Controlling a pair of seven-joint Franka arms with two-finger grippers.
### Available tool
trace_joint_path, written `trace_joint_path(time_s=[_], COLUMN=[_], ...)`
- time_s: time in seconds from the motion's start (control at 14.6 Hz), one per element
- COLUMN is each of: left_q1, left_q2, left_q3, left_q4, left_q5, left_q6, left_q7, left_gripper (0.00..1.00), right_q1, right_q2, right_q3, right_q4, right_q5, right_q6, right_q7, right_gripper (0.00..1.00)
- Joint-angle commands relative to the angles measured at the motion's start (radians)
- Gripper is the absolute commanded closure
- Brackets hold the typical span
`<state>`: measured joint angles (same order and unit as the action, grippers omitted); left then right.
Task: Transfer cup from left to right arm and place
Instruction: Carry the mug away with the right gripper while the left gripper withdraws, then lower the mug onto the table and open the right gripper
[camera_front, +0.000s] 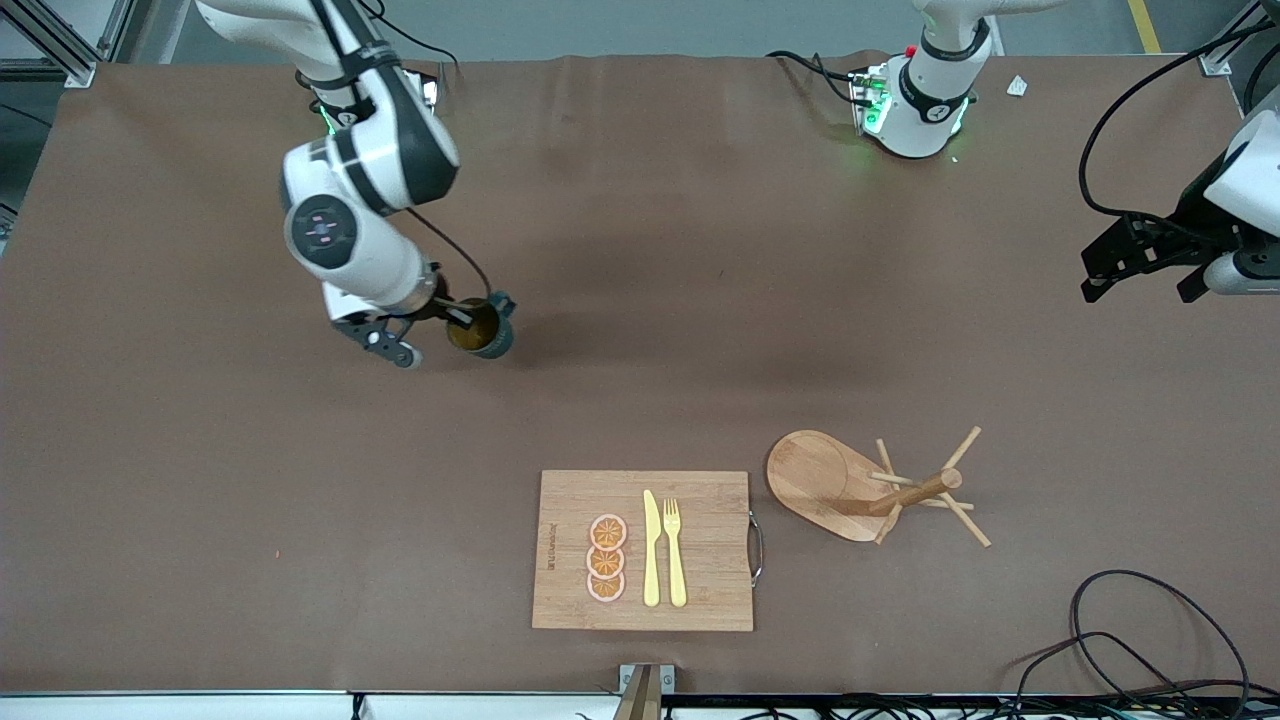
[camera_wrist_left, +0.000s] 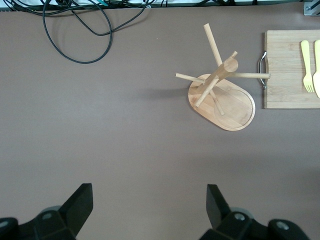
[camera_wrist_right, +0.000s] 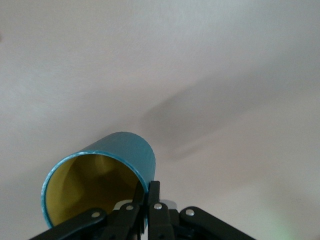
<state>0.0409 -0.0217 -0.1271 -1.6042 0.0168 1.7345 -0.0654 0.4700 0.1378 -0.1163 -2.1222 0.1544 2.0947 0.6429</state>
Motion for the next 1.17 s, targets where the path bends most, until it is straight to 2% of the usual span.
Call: trace_joint_path(time_s=[0.0,0.21,0.34,0.55,0.82,1.1], left_q1=[0.001,0.004,0.002,-0.001,-0.003,-0.007], left_q2=[-0.004,-0.004,-0.004,-0.004,-0.004,-0.004], left_q3=[-0.005,-0.006,-0.006,-0.008,-0.008,-0.009], left_q4=[0.013,0.013,0.013,0.013,0.015,0.021], left_q5=[-0.015,-0.017,-0.017,-0.017,-0.015,-0.014], left_q6=[-0.023,-0.024,-0.024,-0.024,-0.024,-0.067], left_q7=[-0.007,-0.004,-0.002,-0.004,-0.004,-0.008], left_gripper=[0.00,0.00,0.00,0.00,0.00,0.00], right_q1=[-0.135,-0.282,-0.352,-0.419,-0.490,-0.499], right_q2=[-0.063,-0.055,-0.044,-0.018,0.048,0.091], right_q3=[0.014,0.014,0.014,0.014,0.015,0.015], right_q4=[-0.073,-0.070,-0.070,-0.067,-0.064,-0.065], right_q5=[-0.018,-0.070,-0.082,-0.119,-0.125,-0.125], right_q6=[0.004,0.008,0.039,0.115,0.253,0.318], right_q7=[-0.462,-0.902,-1.128,-1.447,-1.887,-2.152], right_gripper=[1.00,1.00,1.00,1.00,1.00,1.00])
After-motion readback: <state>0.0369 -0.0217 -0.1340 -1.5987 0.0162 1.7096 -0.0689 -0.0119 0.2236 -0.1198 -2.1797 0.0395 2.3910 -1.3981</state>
